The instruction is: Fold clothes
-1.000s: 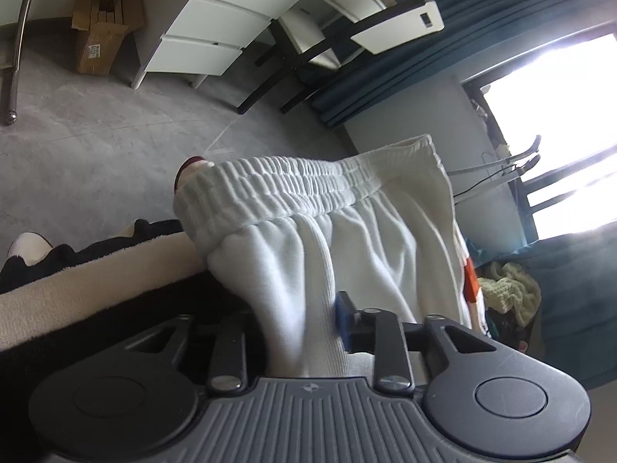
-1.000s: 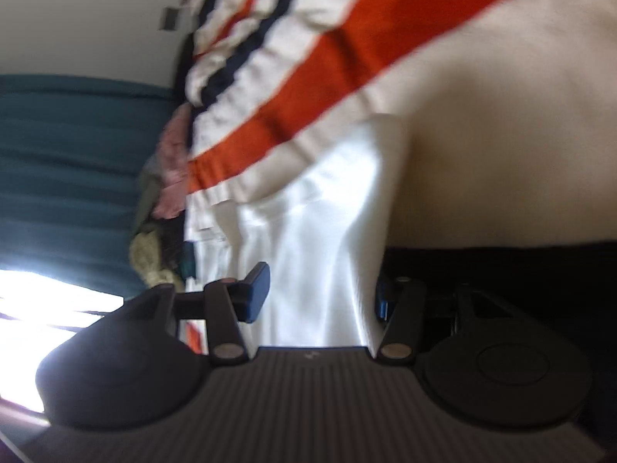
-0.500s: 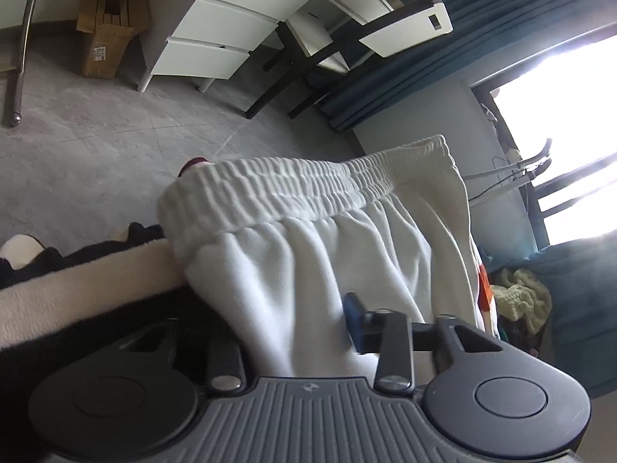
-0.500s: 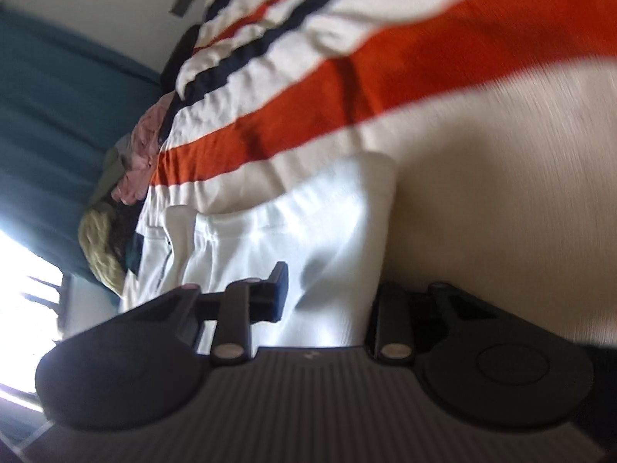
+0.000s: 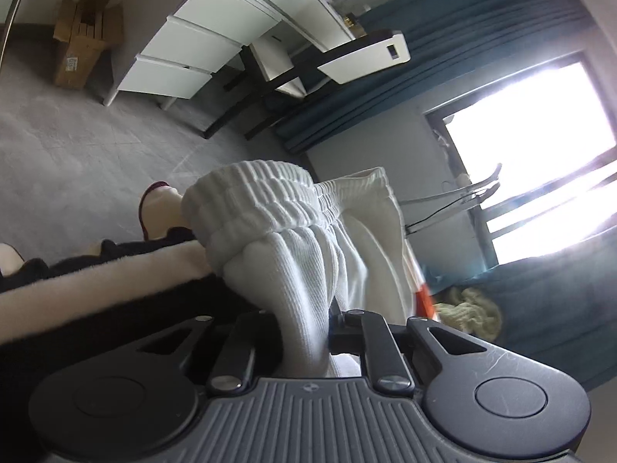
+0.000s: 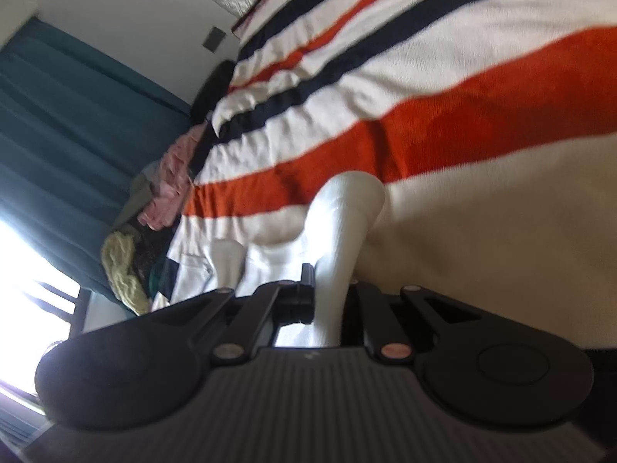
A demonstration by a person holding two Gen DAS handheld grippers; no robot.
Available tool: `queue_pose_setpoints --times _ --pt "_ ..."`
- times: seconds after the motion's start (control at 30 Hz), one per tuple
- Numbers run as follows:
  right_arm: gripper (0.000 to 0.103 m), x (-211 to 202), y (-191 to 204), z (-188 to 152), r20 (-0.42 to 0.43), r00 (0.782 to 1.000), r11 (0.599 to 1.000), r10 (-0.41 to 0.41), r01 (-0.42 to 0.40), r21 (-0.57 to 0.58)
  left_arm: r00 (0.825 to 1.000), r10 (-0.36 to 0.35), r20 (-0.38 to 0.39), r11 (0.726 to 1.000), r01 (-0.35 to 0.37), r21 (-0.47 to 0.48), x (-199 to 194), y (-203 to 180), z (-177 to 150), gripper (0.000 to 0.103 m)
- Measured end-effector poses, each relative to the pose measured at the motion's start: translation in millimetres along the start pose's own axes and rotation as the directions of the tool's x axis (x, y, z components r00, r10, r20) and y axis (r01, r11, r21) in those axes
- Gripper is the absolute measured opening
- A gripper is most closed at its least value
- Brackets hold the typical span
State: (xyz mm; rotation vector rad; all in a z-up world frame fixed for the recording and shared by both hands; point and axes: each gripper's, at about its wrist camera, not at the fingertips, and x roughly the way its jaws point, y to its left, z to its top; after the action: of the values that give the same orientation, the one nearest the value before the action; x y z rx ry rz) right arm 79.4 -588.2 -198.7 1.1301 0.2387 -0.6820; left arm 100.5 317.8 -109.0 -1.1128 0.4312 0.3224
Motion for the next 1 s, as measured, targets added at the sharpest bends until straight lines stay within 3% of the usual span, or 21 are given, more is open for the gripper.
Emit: queue_pose_setpoints --times 0.13,0.2,0.33,0.5,0.63,0.77,0.9,1.0 --pt "0.005 -10.6 -12.6 1.5 0.003 0.999 0.994 -0.048 0.047 0.098 0.998 -0.068 0.019 0.998 0.068 -0.017 -18.6 -4.5 3.1 0.013" --pt "0.005 -13.8 -10.0 3.1 0.006 0.999 0.995 -0.038 0.037 0.093 0.994 -0.106 0.029 0.994 0.106 -0.014 -27.1 -7.9 5.8 0.013" --pt "0.005 -11.3 31.6 9.7 0.05 0.999 0.997 0.014 -0.01 -0.078 0.992 -0.126 0.016 0.992 0.126 0.004 -21.5 -23.9 17.8 0.013" --pt "0.005 17.7 107.3 20.4 0.071 0.994 0.97 0.089 -0.07 -0.233 0.994 -0.111 0.02 0.993 0.11 0.032 15.4 -67.1 46.6 0.013" --pt "0.005 64.1 190.4 15.9 0.135 0.987 0.915 0.093 -0.031 -0.403 0.998 -0.056 -0.006 0.998 0.056 -0.001 69.9 -115.2 68.4 0.013" --pt "0.005 137.0 262.0 -5.9 0.185 0.98 0.857 0.072 0.034 -0.515 0.998 -0.064 0.016 0.996 0.063 0.07 139.3 -166.8 76.9 0.013" --pt "0.005 219.7 297.4 -37.1 0.235 0.972 0.83 0.0 0.131 -0.542 0.996 -0.086 -0.003 0.985 0.085 0.15 219.9 -195.6 76.1 0.014" --pt "0.005 276.4 304.8 -58.3 0.231 0.971 0.81 -0.063 0.185 -0.556 0.999 -0.032 -0.033 0.973 0.039 0.229 276.5 -202.2 71.0 0.015"
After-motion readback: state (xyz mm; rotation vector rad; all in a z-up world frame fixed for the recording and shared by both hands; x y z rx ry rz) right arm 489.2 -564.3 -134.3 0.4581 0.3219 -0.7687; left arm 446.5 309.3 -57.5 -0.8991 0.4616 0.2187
